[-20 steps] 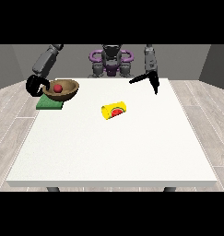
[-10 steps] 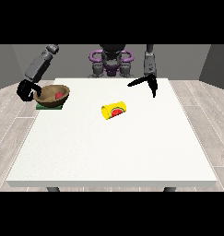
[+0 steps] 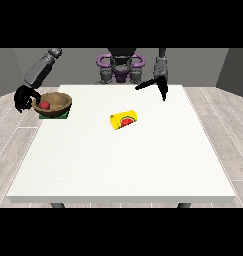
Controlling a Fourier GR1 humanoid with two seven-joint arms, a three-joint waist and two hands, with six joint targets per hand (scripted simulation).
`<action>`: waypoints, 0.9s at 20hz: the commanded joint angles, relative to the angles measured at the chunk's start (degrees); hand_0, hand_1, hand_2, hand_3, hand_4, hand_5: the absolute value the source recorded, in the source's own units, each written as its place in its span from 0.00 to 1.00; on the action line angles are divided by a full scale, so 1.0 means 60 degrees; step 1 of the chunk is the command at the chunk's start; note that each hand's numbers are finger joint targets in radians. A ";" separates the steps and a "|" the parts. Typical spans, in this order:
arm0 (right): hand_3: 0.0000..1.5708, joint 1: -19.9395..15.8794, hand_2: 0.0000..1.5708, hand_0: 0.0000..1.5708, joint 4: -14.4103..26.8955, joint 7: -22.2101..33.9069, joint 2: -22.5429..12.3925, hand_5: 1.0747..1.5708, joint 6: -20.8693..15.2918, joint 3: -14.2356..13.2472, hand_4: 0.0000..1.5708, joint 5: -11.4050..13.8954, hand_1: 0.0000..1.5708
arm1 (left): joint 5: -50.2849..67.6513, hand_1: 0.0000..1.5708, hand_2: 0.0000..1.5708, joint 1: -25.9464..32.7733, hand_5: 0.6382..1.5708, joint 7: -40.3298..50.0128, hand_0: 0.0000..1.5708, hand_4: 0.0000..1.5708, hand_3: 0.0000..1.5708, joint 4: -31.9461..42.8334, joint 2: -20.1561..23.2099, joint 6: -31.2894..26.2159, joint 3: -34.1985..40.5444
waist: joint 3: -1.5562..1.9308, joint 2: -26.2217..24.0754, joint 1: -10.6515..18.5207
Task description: Pick the cup and pour the ball into the bowl, then pick the bowl and place it on the pad
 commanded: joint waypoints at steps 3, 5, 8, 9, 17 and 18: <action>0.00 -0.0054 1.00 1.00 0.0383 0.0544 -0.0388 1.00 0.0399 -0.0258 0.45 -0.0299 1.00 | 0.0097 0.00 0.00 0.0695 0.99 0.0141 0.00 0.00 0.00 -0.0527 -0.0134 -0.0197 -0.0253 | -0.0004 -0.0347 -0.0001; 0.31 -0.0044 1.00 1.00 0.0505 0.0674 -0.0465 1.00 0.0538 -0.0287 0.47 -0.0337 1.00 | 0.0310 0.00 0.00 0.0442 0.99 0.0699 0.00 0.00 0.00 -0.0899 0.0074 -0.0362 0.0028 | 0.0001 -0.0389 0.0040; 0.66 0.0214 1.00 1.00 0.0291 0.0689 0.0124 1.00 0.0240 0.0261 0.47 0.0118 1.00 | 0.0370 0.00 0.00 0.0271 0.99 0.0640 0.00 0.00 0.00 -0.0307 0.0201 -0.0515 0.0162 | -0.0008 -0.0756 0.0038; 0.65 0.0296 1.00 1.00 0.0066 -0.0025 0.0325 1.00 0.0105 0.0350 0.47 0.0260 1.00 | 0.0376 0.00 0.00 0.0104 1.00 0.0361 0.00 0.00 0.00 -0.0262 -0.0016 -0.0189 0.0236 | -0.0006 -0.0196 -0.0136; 0.73 0.0564 0.95 1.00 0.0508 0.0280 -0.0747 0.97 -0.0976 0.0457 0.00 0.0753 1.00 | 0.0409 0.00 0.00 0.0241 0.99 0.0752 0.00 0.00 0.00 -0.1219 0.0221 -0.0510 0.0126 | 0.0001 -0.0006 0.0086; 0.56 0.0153 0.67 0.70 0.0428 0.0679 -0.0842 0.94 -0.0875 0.0552 0.00 0.0800 0.70 | 0.0377 0.00 0.00 0.0053 0.99 0.0738 0.00 0.00 0.00 -0.1036 0.0142 -0.0429 0.0128 | -0.0003 0.0152 0.0160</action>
